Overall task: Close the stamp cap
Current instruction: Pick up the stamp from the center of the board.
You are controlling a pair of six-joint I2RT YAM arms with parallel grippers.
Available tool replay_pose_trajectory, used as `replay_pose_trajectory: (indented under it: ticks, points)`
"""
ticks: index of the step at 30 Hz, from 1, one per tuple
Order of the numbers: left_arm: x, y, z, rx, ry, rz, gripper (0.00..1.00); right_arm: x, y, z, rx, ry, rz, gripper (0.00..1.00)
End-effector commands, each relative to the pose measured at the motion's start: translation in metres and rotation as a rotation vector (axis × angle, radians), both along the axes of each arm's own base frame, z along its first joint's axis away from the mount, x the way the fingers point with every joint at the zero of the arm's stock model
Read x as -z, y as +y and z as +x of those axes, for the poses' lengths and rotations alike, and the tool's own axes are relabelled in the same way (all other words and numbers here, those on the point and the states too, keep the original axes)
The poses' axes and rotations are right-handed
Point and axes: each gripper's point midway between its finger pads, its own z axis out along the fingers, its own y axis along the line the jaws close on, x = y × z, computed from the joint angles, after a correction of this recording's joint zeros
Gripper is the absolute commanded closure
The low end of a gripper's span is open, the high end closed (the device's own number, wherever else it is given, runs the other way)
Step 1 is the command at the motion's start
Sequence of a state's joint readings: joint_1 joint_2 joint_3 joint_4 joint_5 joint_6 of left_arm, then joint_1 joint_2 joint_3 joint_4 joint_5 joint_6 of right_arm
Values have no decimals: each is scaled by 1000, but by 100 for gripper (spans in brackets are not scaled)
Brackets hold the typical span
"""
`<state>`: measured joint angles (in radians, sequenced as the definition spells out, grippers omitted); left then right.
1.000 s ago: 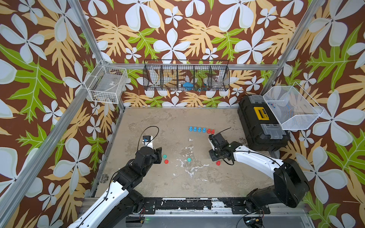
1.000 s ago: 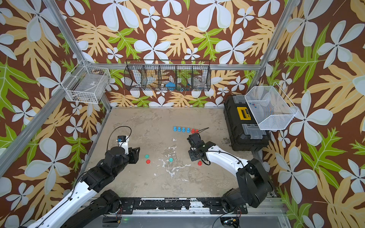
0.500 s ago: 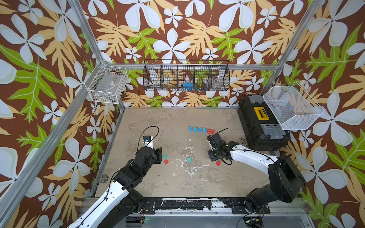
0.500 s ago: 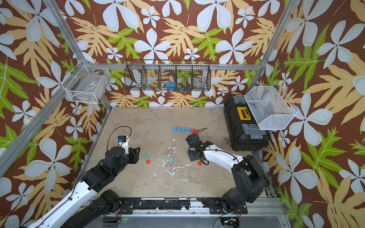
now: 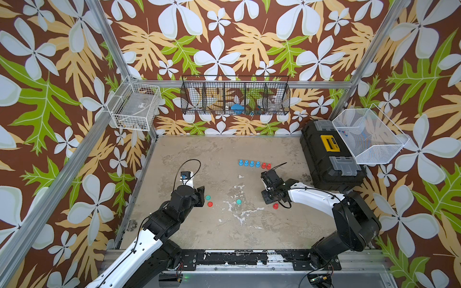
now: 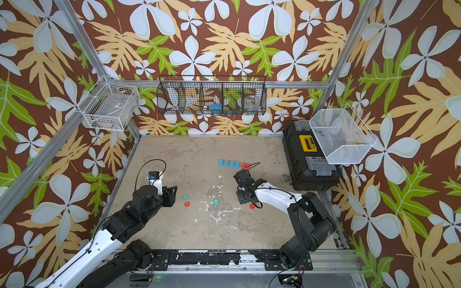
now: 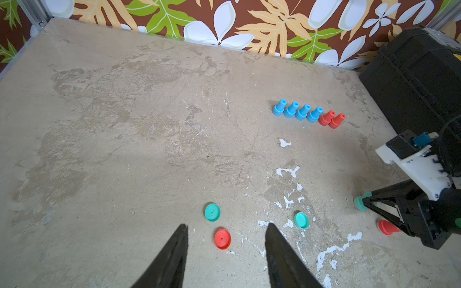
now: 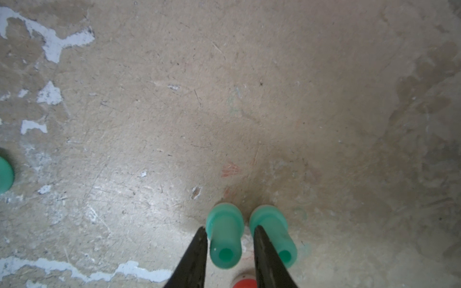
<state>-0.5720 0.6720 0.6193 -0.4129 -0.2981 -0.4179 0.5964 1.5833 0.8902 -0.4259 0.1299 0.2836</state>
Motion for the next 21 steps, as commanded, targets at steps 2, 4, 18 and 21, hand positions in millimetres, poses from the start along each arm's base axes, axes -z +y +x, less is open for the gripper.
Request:
replay_pose_trajectory:
  ticks: [2, 4, 18, 21]
  points:
    - [-3, -1, 1, 3, -12, -3, 48, 3, 1, 1, 1, 0, 0, 67]
    - [-3, -1, 1, 3, -13, -4, 48, 5, 1, 0, 3, 1, -3, 68]
    - [-3, 0, 1, 0, -15, -5, 48, 8, 0, -2, 2, 2, -7, 74]
    - [-4, 0, 1, 1, -15, -6, 48, 8, 0, -2, 2, 2, -6, 74]
